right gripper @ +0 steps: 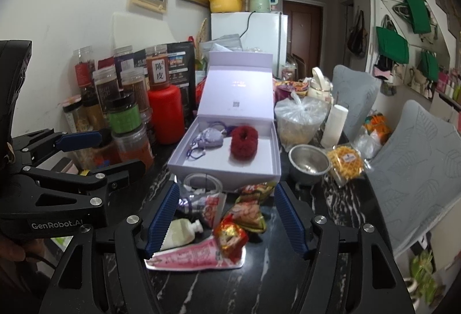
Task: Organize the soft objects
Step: 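Withdraw both tools from the box toward the hand cream tube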
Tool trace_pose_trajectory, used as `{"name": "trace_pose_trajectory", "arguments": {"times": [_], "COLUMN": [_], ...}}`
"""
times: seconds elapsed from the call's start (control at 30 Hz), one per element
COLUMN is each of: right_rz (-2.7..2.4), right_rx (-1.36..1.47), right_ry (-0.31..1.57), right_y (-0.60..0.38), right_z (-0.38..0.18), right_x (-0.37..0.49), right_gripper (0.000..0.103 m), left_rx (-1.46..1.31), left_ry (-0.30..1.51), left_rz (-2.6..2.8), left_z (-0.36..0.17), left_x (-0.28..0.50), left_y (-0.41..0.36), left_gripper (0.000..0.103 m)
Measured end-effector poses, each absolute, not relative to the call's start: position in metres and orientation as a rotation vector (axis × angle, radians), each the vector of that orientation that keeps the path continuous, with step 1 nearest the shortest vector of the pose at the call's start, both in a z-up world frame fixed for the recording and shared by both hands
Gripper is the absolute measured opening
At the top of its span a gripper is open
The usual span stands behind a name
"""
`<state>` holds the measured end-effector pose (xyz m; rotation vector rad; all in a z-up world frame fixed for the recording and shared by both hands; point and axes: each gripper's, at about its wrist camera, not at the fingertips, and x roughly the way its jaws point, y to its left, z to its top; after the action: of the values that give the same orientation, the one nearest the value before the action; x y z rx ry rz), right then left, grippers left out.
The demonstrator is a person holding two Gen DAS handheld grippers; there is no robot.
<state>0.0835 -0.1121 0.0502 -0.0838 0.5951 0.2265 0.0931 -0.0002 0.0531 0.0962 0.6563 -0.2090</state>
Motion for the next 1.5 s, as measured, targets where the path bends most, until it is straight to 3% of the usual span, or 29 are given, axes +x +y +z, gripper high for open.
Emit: {"name": "trace_pose_trajectory", "arguments": {"times": [1.5], "right_rz": [0.266], "right_rx": [0.018], "right_ry": [0.858], "right_y": [-0.128], "right_z": [-0.079], "right_x": [0.107], "right_gripper": [0.069], "left_rx": [0.13], "left_ry": [0.937], "left_rz": [-0.285], "left_z": [-0.082], "left_x": [0.112], "left_y": [-0.002], "left_gripper": [0.083]}}
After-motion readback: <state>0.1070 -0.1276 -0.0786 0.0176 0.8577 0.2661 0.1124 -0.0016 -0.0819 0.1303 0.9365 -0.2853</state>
